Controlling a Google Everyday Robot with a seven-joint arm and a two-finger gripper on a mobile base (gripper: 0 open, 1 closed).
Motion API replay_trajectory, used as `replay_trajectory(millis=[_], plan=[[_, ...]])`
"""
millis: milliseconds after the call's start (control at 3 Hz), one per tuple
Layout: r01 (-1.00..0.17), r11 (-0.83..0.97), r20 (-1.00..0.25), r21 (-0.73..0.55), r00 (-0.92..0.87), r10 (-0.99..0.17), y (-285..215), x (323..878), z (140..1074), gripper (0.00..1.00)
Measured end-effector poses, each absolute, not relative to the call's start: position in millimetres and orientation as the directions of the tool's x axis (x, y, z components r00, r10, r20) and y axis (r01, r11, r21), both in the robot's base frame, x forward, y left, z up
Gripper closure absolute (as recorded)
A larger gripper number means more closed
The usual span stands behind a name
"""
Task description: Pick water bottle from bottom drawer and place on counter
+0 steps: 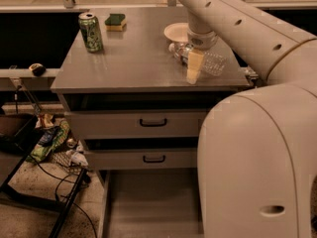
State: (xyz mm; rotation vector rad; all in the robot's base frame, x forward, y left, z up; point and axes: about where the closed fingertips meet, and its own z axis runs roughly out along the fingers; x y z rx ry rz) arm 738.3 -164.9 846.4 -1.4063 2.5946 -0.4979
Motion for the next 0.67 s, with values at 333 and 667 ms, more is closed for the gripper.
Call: replay_trajectory(millis=[333, 667], plan=[[-0.786, 0.506, 0.027, -0.356, -0.550, -0.835, -165, 738, 846, 0.00], [-0.786, 0.505, -0.022, -0.357, -0.534, -0.845, -163, 728, 882, 0.00]])
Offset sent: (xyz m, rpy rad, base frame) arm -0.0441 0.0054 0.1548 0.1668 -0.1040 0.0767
